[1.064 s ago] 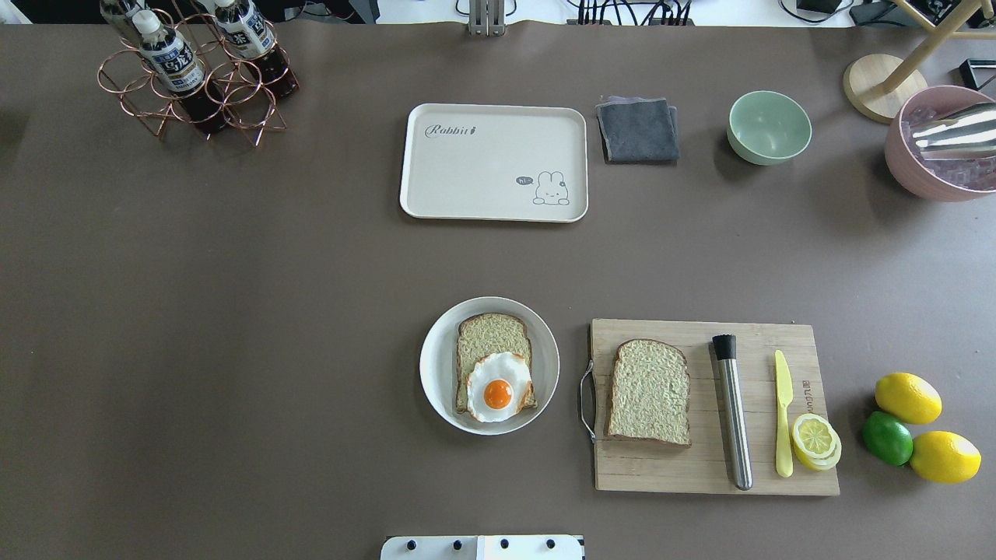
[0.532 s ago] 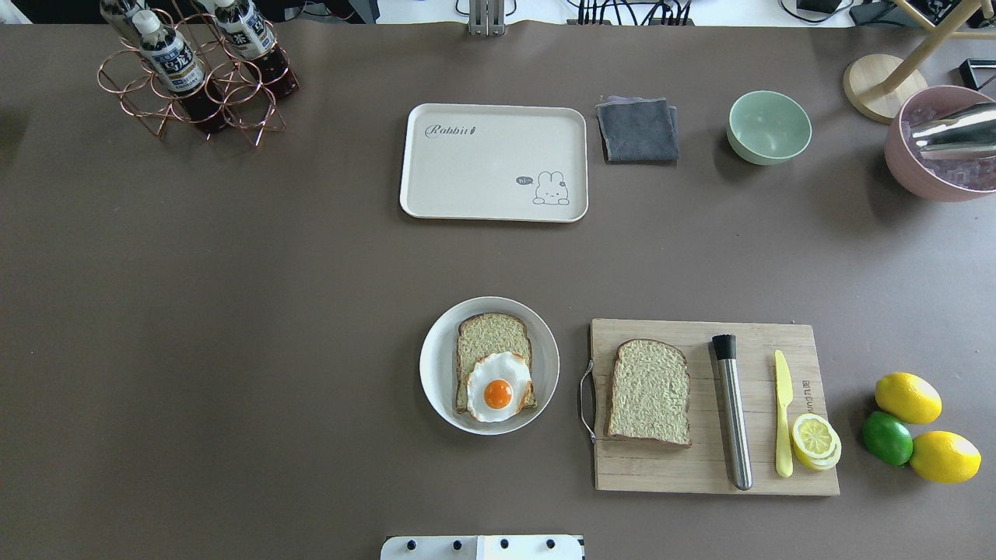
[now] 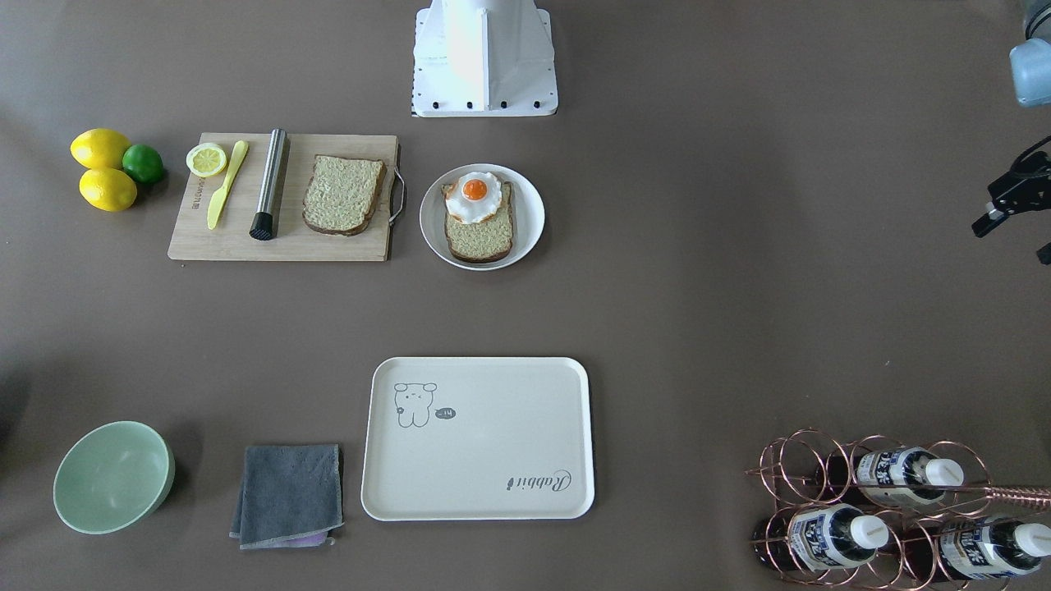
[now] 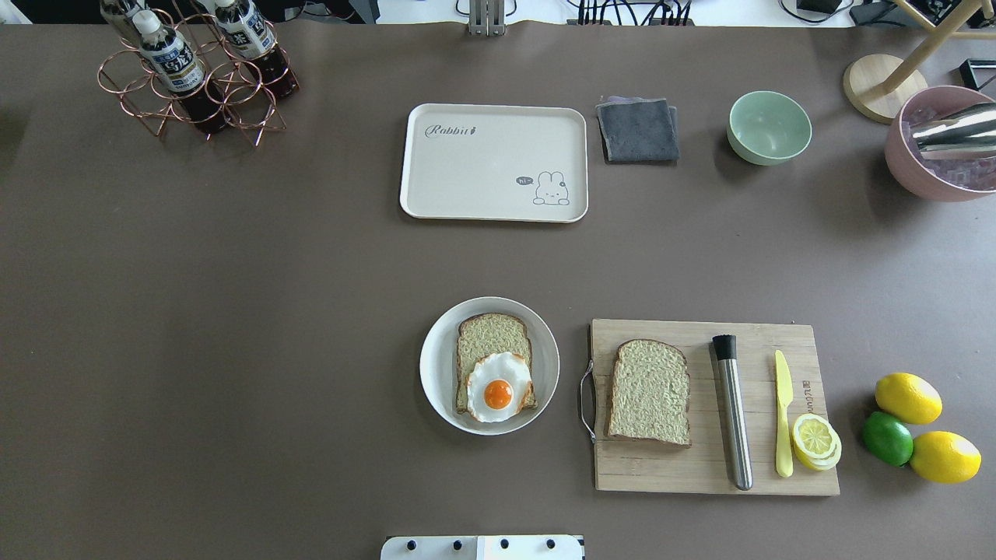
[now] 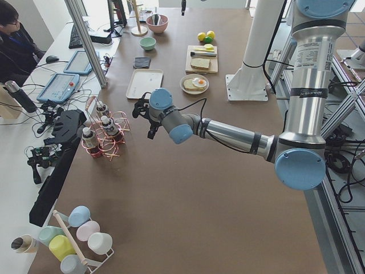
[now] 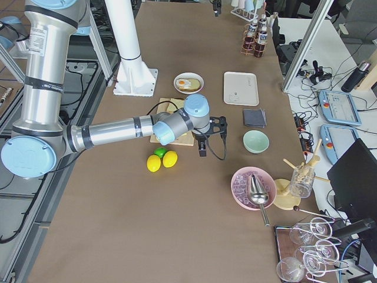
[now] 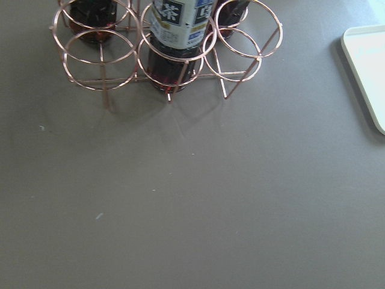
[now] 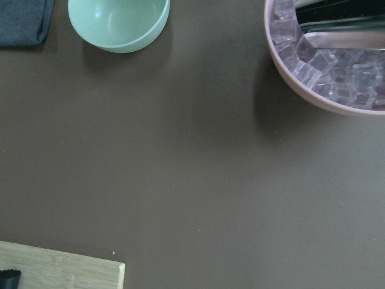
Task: Make sandwich and place on tray
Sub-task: 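Move the right gripper down to the bread slice on the cutting board, then grasp the bread slice on the board with the right gripper, then carry the bread slice over the egg on the white plate, then lower the bread onto the egg and open the right gripper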
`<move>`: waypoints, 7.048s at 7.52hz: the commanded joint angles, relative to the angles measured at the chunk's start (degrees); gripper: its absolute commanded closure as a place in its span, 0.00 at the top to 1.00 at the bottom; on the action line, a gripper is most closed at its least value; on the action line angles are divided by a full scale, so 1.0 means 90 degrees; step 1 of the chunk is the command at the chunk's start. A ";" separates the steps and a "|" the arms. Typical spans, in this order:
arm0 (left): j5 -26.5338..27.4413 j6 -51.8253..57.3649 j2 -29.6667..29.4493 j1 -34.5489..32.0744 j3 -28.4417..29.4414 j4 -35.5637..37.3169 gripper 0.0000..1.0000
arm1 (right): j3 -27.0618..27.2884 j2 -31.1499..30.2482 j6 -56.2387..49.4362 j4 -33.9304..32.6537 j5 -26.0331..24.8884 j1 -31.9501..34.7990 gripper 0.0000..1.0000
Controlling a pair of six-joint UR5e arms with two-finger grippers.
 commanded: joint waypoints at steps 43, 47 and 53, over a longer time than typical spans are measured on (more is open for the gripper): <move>0.0624 -0.1312 -0.0803 0.1089 -0.0146 -0.0116 0.99 | -0.1390 0.4214 0.5124 0.1193 -0.3268 -0.5261 0.00; 0.0624 -0.1313 -0.1008 0.1139 -0.0048 -0.0107 0.99 | -0.1400 0.4058 0.5085 0.1193 -0.3268 -0.5251 0.00; 0.0624 -0.1322 -0.1009 0.1149 -0.0048 -0.0107 0.99 | -0.1410 0.4116 0.5104 0.1193 -0.3522 -0.5387 0.00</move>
